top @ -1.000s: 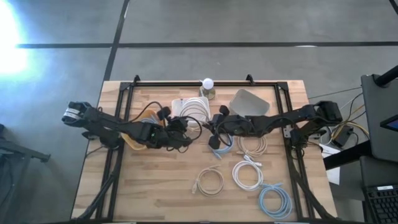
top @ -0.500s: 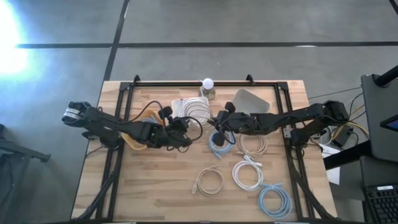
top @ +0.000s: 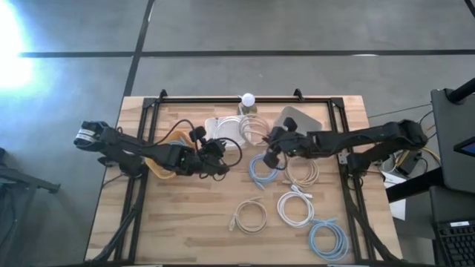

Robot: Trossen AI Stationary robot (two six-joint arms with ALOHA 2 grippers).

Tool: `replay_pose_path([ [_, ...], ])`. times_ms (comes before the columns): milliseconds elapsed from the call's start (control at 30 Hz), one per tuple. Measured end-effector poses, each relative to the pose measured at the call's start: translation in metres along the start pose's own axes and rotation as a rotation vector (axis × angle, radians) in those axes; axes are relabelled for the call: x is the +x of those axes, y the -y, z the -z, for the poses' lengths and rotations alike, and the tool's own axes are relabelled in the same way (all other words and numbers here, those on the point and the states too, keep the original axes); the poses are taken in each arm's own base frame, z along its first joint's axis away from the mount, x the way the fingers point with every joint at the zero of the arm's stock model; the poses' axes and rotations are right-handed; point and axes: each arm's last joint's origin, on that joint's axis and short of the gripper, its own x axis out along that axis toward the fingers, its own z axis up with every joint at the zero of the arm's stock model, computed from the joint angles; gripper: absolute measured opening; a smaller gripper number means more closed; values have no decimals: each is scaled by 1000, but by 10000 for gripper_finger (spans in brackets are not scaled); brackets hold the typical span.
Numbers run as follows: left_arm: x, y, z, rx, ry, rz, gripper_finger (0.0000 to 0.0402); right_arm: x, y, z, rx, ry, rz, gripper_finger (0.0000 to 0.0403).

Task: Sort HDMI cables
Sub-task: Put the bottom left brown hdmi cable into the gray bin

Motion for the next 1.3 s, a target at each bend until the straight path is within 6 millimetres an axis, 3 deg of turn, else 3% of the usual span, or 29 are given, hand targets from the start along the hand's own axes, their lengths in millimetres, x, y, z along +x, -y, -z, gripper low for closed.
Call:
replay_pose_path([
  [300, 8, -7, -1, 64, -13, -26, 60, -38, 33, -11, 58, 52, 27, 13],
  [500, 14, -13, -2, 74, -24, -50, 120, -43, 55, -3, 76, -35, 150, 13],
  [700, 17, -16, -2, 67, -29, -64, 161, -34, 72, 5, 72, -141, 246, 13],
  [967, 17, -17, -2, 64, -29, -64, 163, -35, 94, 11, 54, -236, 331, 13],
  [1167, 17, -17, -2, 63, -29, -65, 163, -49, 99, 7, 80, -179, 322, 13],
  [1300, 17, -17, -2, 60, -29, -65, 163, -48, 100, 16, 92, -224, 340, 13],
])
